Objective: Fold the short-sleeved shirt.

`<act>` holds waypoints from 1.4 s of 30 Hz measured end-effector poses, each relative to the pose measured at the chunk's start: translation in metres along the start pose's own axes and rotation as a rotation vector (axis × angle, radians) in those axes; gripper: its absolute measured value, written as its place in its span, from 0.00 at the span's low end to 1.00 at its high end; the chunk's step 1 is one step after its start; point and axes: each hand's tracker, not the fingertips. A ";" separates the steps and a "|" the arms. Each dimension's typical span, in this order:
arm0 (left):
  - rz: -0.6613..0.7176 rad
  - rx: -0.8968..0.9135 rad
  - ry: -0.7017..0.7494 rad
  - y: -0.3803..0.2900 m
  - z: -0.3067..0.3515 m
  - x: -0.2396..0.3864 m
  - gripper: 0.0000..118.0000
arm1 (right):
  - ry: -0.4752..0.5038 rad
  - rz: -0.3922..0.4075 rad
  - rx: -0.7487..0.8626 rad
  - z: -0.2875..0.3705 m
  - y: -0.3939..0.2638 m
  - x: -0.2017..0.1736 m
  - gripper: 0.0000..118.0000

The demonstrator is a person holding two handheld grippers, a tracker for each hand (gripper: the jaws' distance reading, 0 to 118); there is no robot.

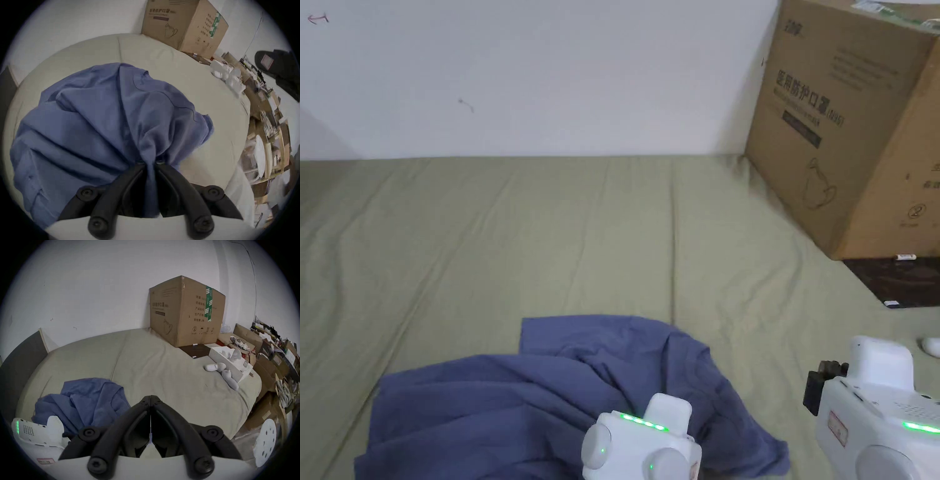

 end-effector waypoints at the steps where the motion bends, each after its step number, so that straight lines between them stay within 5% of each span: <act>1: 0.014 0.004 -0.007 0.004 0.003 -0.002 0.25 | 0.007 0.002 -0.009 -0.002 -0.001 -0.003 0.00; 3: 0.030 -0.002 -0.025 0.009 0.006 -0.007 0.82 | 0.013 -0.003 -0.022 -0.006 -0.003 -0.007 0.00; 7: 0.023 0.021 0.015 0.012 0.025 -0.018 1.00 | 0.043 0.020 -0.033 -0.020 -0.008 -0.015 0.00; 12: 0.133 0.176 0.041 0.023 0.096 -0.065 0.87 | 0.094 0.043 -0.031 -0.019 -0.003 -0.036 0.00; 16: 0.220 0.253 0.151 0.013 0.145 -0.118 0.05 | 0.155 0.092 -0.019 -0.018 -0.004 -0.065 0.00; 17: 0.239 0.255 0.189 0.006 0.150 -0.130 0.00 | 0.166 0.101 -0.023 -0.019 -0.005 -0.071 0.00; 27: 0.455 0.148 0.268 -0.056 0.133 -0.232 0.00 | 0.264 0.175 -0.092 -0.037 -0.022 -0.133 0.00; 28: 0.457 0.155 0.283 -0.048 0.133 -0.242 0.09 | 0.269 0.179 -0.098 -0.041 -0.021 -0.136 0.00; 31: 0.456 0.210 0.378 -0.017 0.141 -0.274 0.76 | 0.273 0.189 -0.104 -0.049 -0.017 -0.142 0.00; 32: 0.474 0.214 0.395 -0.006 0.141 -0.290 0.87 | 0.271 0.190 -0.106 -0.052 -0.016 -0.143 0.00; 39: 0.525 0.085 0.454 0.030 0.091 -0.371 0.84 | 0.258 0.177 -0.136 -0.072 -0.016 -0.144 0.00; 42: 0.553 0.006 0.432 0.021 0.068 -0.378 0.64 | 0.252 0.174 -0.159 -0.082 -0.019 -0.143 0.00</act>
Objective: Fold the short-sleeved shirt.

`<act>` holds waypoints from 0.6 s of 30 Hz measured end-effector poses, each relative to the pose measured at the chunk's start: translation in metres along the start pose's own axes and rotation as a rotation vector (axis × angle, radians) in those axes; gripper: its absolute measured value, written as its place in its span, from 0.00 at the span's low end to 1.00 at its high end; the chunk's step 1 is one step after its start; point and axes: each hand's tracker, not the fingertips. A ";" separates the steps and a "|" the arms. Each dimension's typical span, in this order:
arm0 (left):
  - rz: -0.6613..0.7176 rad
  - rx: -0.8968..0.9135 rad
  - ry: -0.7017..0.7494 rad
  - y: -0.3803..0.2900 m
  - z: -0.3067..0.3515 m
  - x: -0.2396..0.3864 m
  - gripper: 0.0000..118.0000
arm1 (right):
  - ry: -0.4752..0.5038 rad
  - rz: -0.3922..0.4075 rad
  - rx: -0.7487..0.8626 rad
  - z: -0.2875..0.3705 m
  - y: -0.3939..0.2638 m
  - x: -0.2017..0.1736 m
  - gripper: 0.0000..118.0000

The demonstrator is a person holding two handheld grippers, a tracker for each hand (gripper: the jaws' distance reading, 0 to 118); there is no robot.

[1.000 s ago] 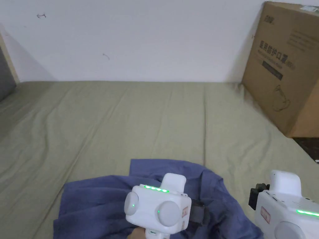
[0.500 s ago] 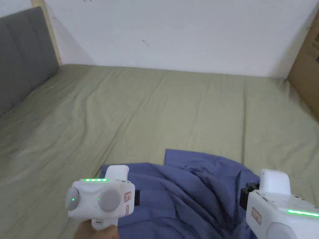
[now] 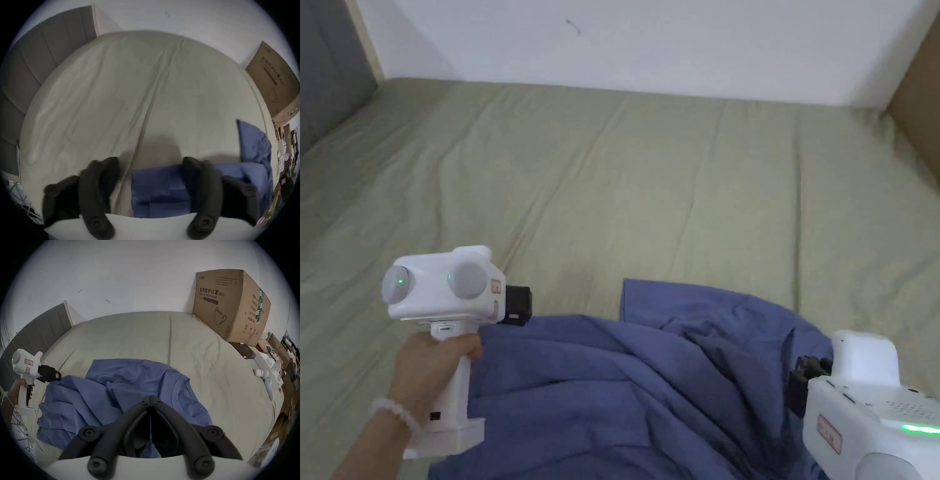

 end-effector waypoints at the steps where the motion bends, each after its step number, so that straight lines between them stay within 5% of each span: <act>1: 0.000 -0.038 0.003 -0.003 -0.010 -0.001 0.61 | -0.003 0.000 -0.008 -0.003 -0.001 0.001 0.00; 3: 0.008 0.001 0.006 -0.014 -0.011 0.001 0.49 | -0.005 -0.005 -0.017 -0.005 -0.003 0.003 0.00; 5: 0.010 0.018 0.029 -0.017 -0.001 0.006 0.09 | -0.002 -0.018 -0.025 -0.005 -0.004 0.006 0.00; 6: -0.031 0.026 0.077 -0.018 0.000 0.009 0.00 | -0.001 -0.024 -0.027 -0.006 -0.004 0.007 0.00; 12: -0.014 0.029 0.065 -0.009 0.002 -0.005 0.00 | 0.027 -0.026 -0.033 -0.011 0.014 0.012 0.01; 13: -0.018 0.043 0.059 -0.007 0.006 -0.005 0.00 | 0.067 -0.014 -0.028 -0.019 0.020 0.016 0.08; 16: -0.020 0.088 0.042 -0.005 0.030 -0.004 0.00 | 0.097 0.001 -0.029 -0.040 0.052 0.022 0.80; 18: 0.002 0.117 0.023 -0.003 0.040 -0.006 0.00 | 0.162 0.022 -0.099 -0.064 0.077 0.026 0.80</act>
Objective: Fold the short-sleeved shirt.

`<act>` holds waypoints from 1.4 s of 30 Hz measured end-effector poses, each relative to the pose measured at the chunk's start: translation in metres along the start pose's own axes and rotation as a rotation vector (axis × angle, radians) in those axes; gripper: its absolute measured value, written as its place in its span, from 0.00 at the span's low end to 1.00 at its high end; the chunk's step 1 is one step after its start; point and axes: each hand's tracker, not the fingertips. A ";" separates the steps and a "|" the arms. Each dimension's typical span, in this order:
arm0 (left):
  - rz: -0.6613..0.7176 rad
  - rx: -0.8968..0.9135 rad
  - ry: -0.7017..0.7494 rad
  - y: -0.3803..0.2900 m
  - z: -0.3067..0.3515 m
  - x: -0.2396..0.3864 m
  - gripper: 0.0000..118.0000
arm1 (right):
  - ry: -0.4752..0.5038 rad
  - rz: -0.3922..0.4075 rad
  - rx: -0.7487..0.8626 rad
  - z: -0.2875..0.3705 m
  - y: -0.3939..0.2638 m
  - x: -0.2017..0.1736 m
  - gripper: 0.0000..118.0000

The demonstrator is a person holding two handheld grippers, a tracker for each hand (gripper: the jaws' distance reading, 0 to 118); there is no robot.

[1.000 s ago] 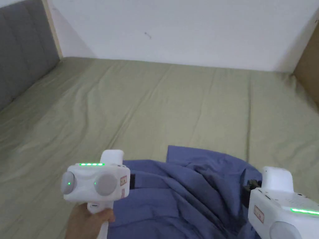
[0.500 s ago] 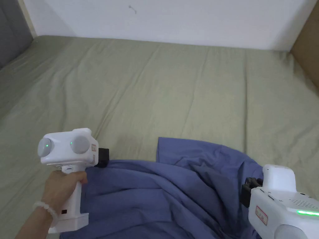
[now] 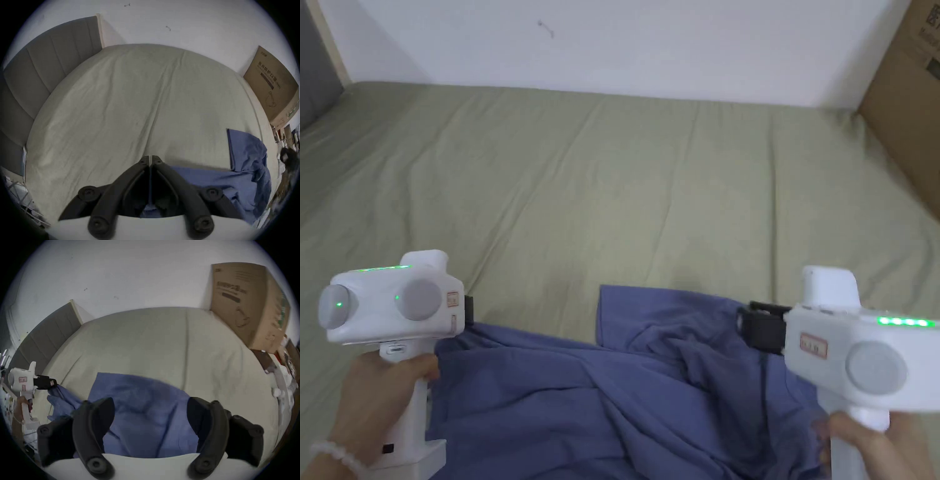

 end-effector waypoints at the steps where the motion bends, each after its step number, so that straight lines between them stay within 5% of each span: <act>1: -0.003 0.004 -0.005 0.001 0.005 0.000 0.00 | 0.044 0.013 -0.024 -0.014 0.014 0.003 0.80; 4: -0.026 0.033 -0.014 0.001 0.019 0.002 0.00 | -0.029 0.090 -0.034 -0.059 0.047 0.006 0.80; 11: -0.024 0.057 -0.037 0.004 0.024 -0.002 0.00 | -0.056 0.185 -0.363 -0.163 0.045 0.004 0.70; 13: -0.031 0.057 -0.033 0.006 0.025 -0.002 0.00 | -0.043 0.138 -0.303 -0.156 0.044 0.004 0.66; 15: -0.035 0.060 -0.037 0.008 0.027 -0.003 0.00 | -0.021 0.171 -0.316 -0.152 0.048 0.008 0.50; 17: -0.043 0.072 -0.033 0.010 0.032 -0.002 0.00 | -0.048 0.212 -0.313 -0.149 0.048 0.003 0.02; 19: -0.044 0.088 -0.014 0.011 0.038 -0.002 0.00 | -0.147 0.245 -0.280 -0.138 0.047 -0.006 0.02; 27: -0.050 0.130 0.009 0.020 0.083 -0.008 0.00 | -0.061 0.104 -0.181 -0.071 0.072 0.017 0.02; 42: -0.098 0.455 0.033 0.141 0.237 0.013 0.00 | -0.201 -0.050 0.260 0.147 0.216 0.088 0.02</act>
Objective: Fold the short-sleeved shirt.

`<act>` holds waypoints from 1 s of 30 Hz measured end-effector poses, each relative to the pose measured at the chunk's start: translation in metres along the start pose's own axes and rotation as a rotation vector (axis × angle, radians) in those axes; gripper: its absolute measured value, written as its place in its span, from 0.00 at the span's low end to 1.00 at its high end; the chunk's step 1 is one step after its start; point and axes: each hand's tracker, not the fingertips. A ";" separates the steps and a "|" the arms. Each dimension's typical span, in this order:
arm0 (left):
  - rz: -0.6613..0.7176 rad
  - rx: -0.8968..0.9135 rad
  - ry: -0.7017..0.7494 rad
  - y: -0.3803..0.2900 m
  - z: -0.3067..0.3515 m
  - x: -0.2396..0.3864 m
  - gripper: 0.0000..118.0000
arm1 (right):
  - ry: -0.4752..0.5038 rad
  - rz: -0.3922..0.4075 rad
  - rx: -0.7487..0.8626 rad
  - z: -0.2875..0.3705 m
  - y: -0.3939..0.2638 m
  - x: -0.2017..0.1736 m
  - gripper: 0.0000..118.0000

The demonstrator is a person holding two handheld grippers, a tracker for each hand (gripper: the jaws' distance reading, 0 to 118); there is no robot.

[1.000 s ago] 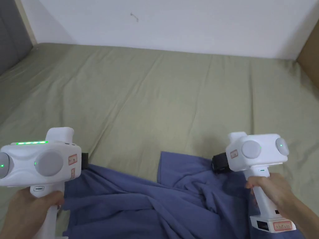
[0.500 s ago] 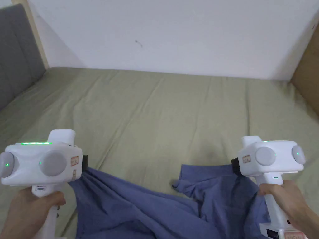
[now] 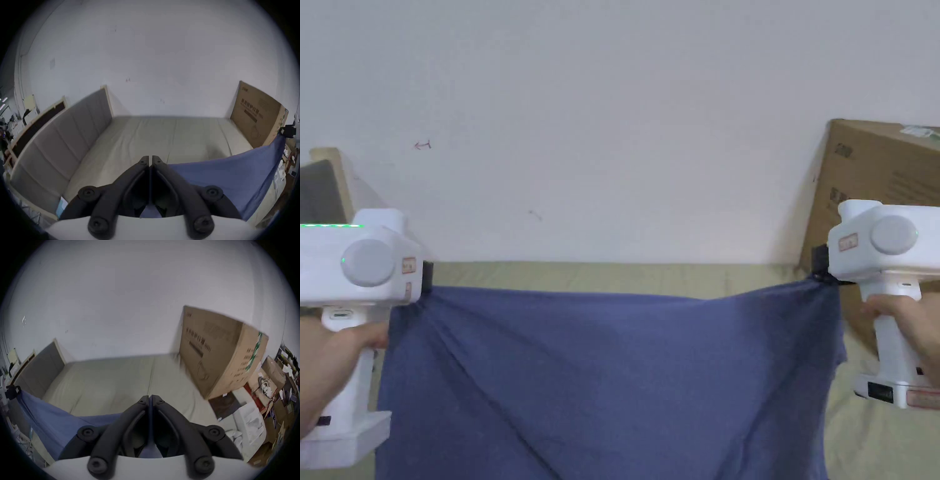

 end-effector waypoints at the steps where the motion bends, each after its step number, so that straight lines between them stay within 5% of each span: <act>1: -0.014 0.046 0.001 0.018 0.002 0.003 0.00 | 0.000 -0.002 0.033 0.010 0.015 0.000 0.02; 19: -0.019 0.329 0.112 0.272 -0.012 0.023 0.00 | -0.070 -0.060 0.325 0.055 0.259 -0.032 0.02; 28: -0.039 0.394 0.155 0.314 -0.017 0.027 0.00 | -0.070 -0.065 0.386 0.081 0.290 -0.039 0.02; 30: -0.051 0.394 0.169 0.302 -0.032 0.032 0.00 | -0.097 -0.011 0.356 0.066 0.282 -0.043 0.02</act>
